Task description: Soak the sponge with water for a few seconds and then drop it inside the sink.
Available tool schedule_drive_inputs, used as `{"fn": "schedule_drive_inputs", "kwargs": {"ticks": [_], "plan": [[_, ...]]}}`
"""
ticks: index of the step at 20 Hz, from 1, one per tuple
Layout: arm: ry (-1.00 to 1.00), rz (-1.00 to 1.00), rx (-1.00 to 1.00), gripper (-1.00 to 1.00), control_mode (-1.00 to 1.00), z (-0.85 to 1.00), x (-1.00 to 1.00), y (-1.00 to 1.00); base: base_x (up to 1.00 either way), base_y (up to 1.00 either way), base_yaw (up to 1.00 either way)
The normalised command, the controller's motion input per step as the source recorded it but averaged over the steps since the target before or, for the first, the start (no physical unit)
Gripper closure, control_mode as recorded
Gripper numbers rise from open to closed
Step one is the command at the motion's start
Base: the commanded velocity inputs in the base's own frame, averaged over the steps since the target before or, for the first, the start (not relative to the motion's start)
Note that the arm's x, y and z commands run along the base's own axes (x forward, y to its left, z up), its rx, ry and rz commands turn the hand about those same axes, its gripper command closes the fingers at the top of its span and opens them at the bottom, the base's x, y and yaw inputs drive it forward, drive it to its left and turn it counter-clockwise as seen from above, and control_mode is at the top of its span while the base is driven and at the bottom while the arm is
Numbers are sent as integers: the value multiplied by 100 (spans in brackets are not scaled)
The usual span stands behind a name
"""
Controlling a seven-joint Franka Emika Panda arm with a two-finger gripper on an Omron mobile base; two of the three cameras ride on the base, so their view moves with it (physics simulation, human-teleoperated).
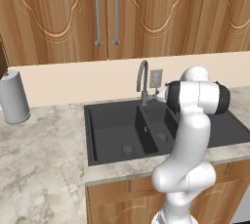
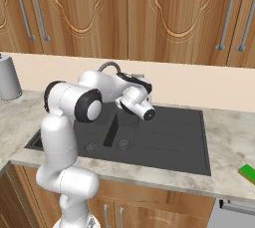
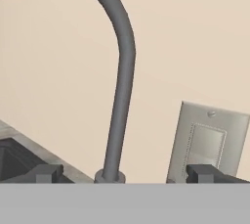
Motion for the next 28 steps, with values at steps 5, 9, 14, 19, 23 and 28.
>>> {"fn": "schedule_drive_inputs", "kwargs": {"ticks": [5,9,14,19,23,28], "plan": [[0,0,0,-100,-100,-21,9,0,0,0,0],[0,0,0,-100,-100,-17,16,0,0,0,0],[0,0,0,-100,-100,-7,25,0,0,0,0],[0,0,0,-100,-100,-2,27,-3,0,0,0],[0,0,0,-100,-100,-5,26,-18,0,0,0],[0,0,0,-100,-100,-12,27,-11,0,0,0]]}}
